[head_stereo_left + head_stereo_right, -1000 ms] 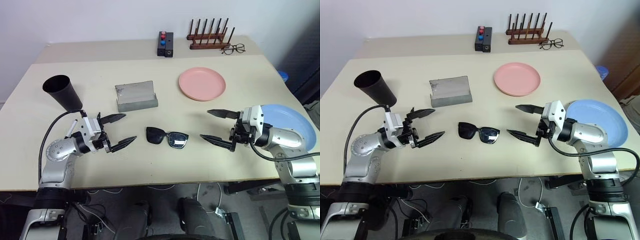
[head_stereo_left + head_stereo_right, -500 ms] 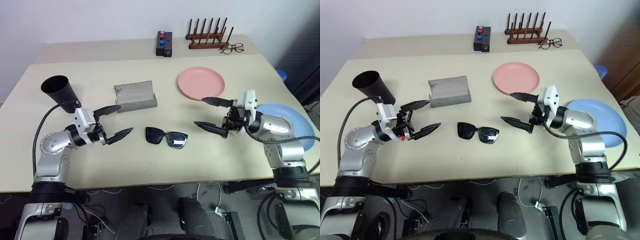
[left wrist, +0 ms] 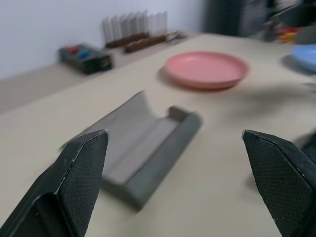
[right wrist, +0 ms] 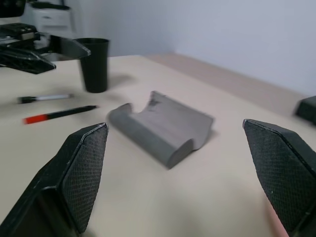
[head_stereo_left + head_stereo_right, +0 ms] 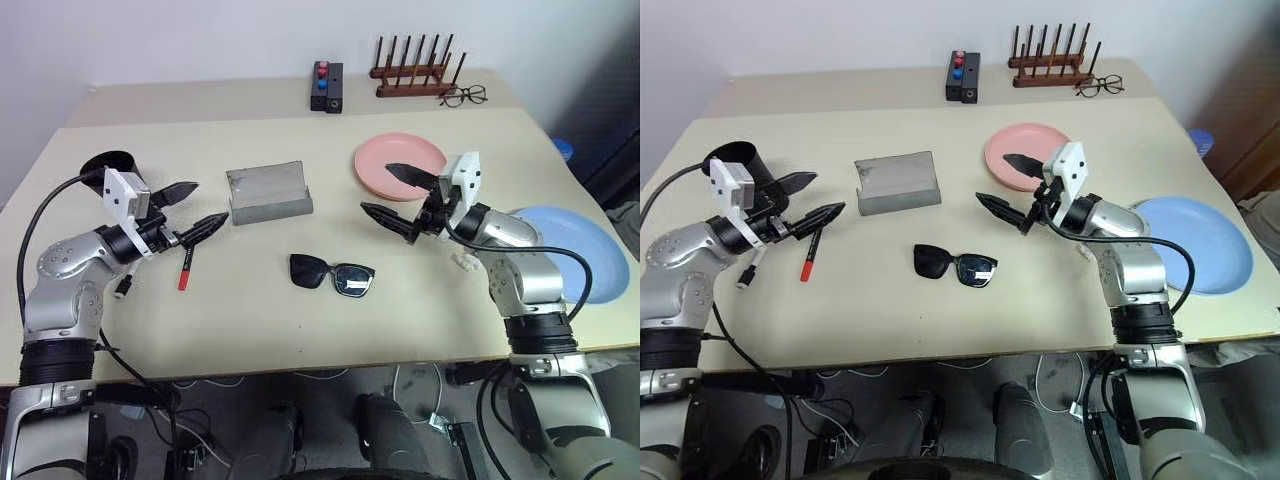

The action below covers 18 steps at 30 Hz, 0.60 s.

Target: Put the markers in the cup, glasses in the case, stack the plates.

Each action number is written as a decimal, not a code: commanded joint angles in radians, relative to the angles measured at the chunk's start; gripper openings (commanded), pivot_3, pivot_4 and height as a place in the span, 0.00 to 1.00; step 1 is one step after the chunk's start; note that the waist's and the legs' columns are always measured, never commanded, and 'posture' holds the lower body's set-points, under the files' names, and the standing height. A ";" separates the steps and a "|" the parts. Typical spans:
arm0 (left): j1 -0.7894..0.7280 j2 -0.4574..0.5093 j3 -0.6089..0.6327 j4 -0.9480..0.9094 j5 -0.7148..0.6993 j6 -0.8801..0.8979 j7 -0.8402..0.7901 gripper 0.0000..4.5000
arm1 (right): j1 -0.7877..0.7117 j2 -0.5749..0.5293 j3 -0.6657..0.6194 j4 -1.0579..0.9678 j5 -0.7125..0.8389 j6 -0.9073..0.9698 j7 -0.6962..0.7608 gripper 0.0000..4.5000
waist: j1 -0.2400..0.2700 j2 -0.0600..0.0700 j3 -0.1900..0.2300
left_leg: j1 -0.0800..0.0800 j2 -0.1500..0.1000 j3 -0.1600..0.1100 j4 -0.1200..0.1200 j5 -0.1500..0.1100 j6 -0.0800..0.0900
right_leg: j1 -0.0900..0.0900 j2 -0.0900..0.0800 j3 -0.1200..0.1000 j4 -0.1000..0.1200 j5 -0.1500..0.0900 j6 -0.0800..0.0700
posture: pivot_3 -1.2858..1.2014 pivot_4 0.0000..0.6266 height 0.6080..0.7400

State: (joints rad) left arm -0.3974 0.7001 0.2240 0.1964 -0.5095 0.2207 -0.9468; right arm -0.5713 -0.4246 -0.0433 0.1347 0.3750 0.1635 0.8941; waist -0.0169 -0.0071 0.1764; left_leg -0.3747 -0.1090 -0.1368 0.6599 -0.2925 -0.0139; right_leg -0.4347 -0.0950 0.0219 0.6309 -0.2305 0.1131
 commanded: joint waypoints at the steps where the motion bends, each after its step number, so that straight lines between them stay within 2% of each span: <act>1: 0.022 0.039 0.060 -0.055 -0.026 0.077 0.027 1.00 | -0.040 0.050 0.017 -0.021 -0.066 -0.074 -0.097 0.99 | -0.002 0.000 0.000 | 0.000 0.000 0.000 -0.001 0.000 0.000 | -0.001 0.000 0.000 0.000 0.000 0.000 | 0.52 0.24 1.00; 7: 0.083 0.091 0.058 -0.188 0.054 0.197 0.175 1.00 | -0.102 0.040 0.064 0.032 -0.033 0.036 -0.001 0.99 | 0.003 0.000 0.000 | -0.001 0.000 0.001 -0.002 0.001 -0.002 | -0.002 0.001 0.001 0.000 0.000 0.000 | 0.52 0.24 1.00; 8: 0.086 0.090 0.058 -0.198 0.051 0.199 0.176 1.00 | -0.107 0.044 0.062 0.036 -0.042 0.016 -0.005 0.99 | 0.005 0.000 0.000 | -0.001 0.000 0.001 -0.002 0.001 -0.002 | -0.002 0.001 0.001 0.000 0.000 0.000 | 0.52 0.24 1.00; 11: 0.097 0.082 0.077 -0.224 0.030 0.201 0.175 1.00 | -0.116 0.020 0.079 0.027 -0.023 0.136 0.026 0.99 | 0.006 0.000 0.000 | -0.001 0.000 0.001 -0.002 0.000 -0.001 | -0.001 0.001 0.001 0.000 0.000 0.000 | 0.52 0.24 1.00; 14: 0.127 0.097 0.104 -0.258 0.024 0.204 0.170 1.00 | -0.101 -0.001 0.101 0.017 -0.033 0.101 0.095 0.99 | 0.003 0.000 0.000 | -0.001 0.000 0.001 -0.002 0.001 -0.001 | -0.002 0.000 0.001 0.000 0.000 0.000 | 0.52 0.24 1.00; 18: 0.208 0.150 0.197 -0.305 -0.010 0.341 0.205 1.00 | -0.087 -0.006 0.109 0.003 -0.032 0.060 0.149 0.99 | -0.008 0.000 0.000 | 0.000 0.001 0.002 -0.008 0.000 0.000 | -0.004 0.000 0.002 0.000 0.000 0.000 | 0.52 0.24 1.00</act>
State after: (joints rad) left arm -0.2022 0.8174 0.3564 -0.0660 -0.5058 0.5259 -0.7567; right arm -0.6543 -0.4217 0.0638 0.1795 0.3327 0.2511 1.0216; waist -0.0247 -0.0070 0.1766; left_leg -0.3744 -0.1082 -0.1351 0.6507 -0.2920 -0.0144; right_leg -0.4401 -0.0950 0.0243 0.6311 -0.2306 0.1127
